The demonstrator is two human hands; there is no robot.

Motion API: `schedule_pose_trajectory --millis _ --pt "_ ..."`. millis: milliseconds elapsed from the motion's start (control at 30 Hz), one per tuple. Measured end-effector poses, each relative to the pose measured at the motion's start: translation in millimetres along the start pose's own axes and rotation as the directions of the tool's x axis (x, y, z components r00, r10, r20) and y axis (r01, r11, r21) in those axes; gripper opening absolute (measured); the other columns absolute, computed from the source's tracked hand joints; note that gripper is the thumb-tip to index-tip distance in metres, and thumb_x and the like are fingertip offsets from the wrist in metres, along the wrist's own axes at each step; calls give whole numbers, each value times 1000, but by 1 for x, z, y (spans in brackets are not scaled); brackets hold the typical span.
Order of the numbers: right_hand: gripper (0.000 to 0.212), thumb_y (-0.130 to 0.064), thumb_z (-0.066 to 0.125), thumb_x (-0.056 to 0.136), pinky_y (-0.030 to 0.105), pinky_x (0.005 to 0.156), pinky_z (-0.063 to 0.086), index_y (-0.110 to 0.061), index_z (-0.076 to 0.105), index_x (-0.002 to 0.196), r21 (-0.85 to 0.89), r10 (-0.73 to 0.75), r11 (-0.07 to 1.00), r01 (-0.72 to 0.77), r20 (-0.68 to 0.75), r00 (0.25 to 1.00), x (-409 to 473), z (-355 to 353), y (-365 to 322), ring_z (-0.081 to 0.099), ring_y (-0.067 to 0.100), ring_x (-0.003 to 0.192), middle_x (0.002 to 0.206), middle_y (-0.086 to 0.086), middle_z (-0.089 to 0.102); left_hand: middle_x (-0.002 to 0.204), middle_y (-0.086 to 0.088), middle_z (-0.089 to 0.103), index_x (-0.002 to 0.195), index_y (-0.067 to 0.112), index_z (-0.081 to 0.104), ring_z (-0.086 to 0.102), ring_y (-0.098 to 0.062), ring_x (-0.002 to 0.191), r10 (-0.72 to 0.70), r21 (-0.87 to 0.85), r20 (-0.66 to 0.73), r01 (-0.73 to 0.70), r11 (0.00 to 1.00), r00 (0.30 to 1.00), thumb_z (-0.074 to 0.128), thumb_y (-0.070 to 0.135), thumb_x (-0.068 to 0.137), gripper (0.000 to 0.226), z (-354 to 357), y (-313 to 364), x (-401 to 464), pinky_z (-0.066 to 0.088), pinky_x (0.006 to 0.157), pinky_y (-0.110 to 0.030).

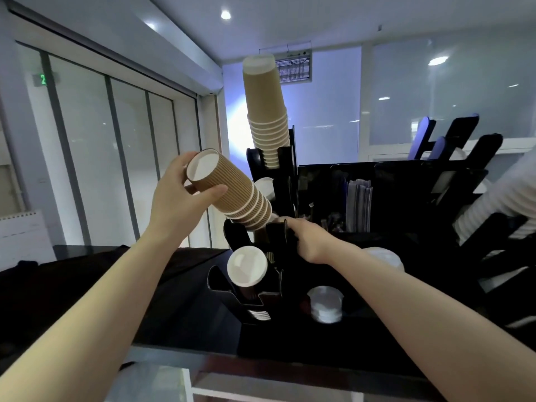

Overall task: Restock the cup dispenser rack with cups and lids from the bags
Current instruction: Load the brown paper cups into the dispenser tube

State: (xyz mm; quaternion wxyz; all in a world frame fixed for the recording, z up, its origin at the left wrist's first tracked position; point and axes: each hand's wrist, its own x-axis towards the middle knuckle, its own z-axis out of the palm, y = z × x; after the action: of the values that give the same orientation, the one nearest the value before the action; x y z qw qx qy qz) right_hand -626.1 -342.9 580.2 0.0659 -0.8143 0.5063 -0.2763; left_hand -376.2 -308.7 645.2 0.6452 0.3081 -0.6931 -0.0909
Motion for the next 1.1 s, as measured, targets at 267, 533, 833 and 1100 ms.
schedule_pose_trajectory --millis 267,533,833,1100 --pt "50 5 48 86 10 90 44 -21 55 129 264 79 962 -62 -55 995 3 21 3 57 15 111 117 -2 64 106 22 59 104 49 51 56 14 97 -25 17 34 24 1000 999 80 15 73 54 6 1 4 47 72 -3" --pt "67 28 29 85 14 72 49 -2 21 144 623 220 765 -162 -17 975 0 25 12 57 25 107 127 22 52 106 21 62 113 39 54 61 -5 101 -75 42 141 70 997 987 81 15 72 54 20 -3 0 50 83 -21" --pt "71 14 44 85 44 95 50 -12 23 148 584 291 776 -239 5 957 3 19 10 59 29 111 119 8 58 106 19 65 103 48 56 59 3 100 -91 52 233 81 995 968 80 18 74 48 25 3 19 50 88 -28" --pt "69 14 35 89 26 79 51 -12 17 150 583 334 776 -241 -55 941 -1 14 5 60 36 107 117 21 60 113 11 64 122 27 56 59 -9 105 -140 111 258 115 987 956 80 18 73 55 30 -12 18 51 89 -29"
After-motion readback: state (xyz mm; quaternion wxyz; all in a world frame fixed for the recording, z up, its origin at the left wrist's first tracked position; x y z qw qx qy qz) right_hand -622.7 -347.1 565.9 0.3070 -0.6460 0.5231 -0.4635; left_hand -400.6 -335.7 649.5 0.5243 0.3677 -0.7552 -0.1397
